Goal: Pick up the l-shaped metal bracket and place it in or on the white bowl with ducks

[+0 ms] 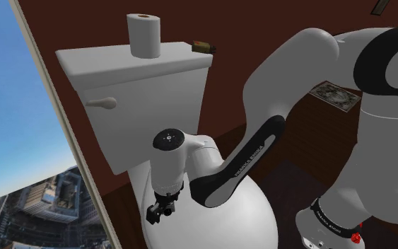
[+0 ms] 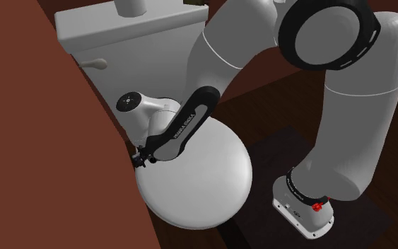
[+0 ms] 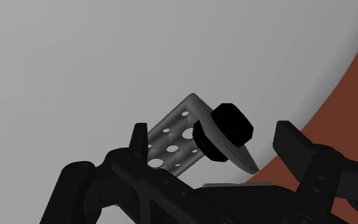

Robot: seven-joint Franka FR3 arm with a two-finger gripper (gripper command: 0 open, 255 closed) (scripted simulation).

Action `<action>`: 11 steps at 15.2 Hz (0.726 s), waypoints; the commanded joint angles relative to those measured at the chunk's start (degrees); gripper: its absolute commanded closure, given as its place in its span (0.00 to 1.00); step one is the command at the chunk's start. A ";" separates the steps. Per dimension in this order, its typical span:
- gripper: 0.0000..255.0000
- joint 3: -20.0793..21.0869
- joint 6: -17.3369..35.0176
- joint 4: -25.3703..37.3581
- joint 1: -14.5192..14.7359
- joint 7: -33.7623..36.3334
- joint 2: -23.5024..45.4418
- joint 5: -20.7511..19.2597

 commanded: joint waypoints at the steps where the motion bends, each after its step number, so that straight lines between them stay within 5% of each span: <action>1: 0.00 0.00 0.00 0.00 0.00 0.00 0.00 0.00; 2: 1.00 0.00 0.00 0.00 0.00 0.00 0.00 0.00; 11: 1.00 0.00 0.01 0.00 0.00 0.01 0.01 -0.01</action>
